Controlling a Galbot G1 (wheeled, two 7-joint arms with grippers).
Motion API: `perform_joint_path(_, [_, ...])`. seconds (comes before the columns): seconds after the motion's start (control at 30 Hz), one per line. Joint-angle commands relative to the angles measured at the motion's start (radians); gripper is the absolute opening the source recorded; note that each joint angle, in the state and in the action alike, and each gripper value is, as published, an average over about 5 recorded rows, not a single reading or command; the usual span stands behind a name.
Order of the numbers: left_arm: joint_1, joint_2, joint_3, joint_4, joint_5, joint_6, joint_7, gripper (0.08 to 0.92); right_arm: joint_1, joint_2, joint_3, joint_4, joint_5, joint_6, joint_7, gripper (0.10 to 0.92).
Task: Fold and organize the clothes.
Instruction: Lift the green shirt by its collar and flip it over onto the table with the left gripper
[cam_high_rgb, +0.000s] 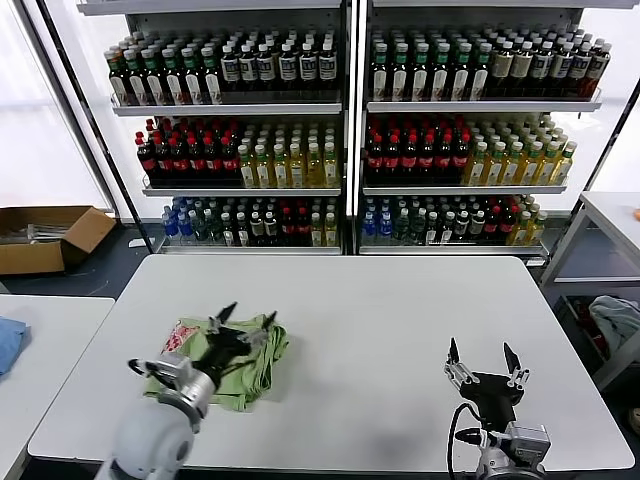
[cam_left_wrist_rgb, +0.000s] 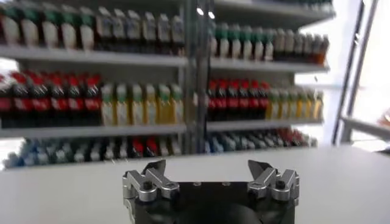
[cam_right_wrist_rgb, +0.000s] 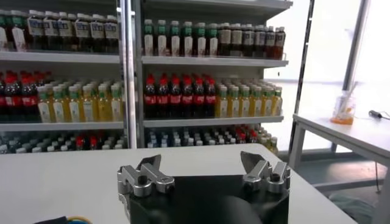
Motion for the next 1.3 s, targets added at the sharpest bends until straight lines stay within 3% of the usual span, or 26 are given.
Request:
perform_joint_path(0.03, [0.067,0.15,-0.307,0.146,-0.145,0.026,-0.003,0.822,0.037,-0.011,-0.013,-0.016,0.008,-0.008,0.0,0.823])
perform_joint_path(0.27, [0.103,0.121,-0.278,0.268,-0.132,0.046,0.019,0.823,0.052,-0.019,-0.014,-0.034,0.019,-0.01,0.001,0.823])
perform_joint_path(1.07, [0.082,0.077,-0.206,0.336,-0.133,0.052,0.081,0.823,0.037,-0.012,-0.028,-0.051,0.007,-0.002,0.0,0.823])
perform_joint_path(1.17, [0.08,0.071,-0.2,0.337,-0.131,0.047,0.086,0.792,0.031,-0.008,-0.029,-0.047,0.003,-0.001,0.0,0.823])
perform_joint_path(1.3, [0.078,0.068,-0.193,0.341,-0.129,0.045,0.095,0.688,0.024,-0.008,-0.029,-0.042,-0.001,0.0,-0.001,0.823])
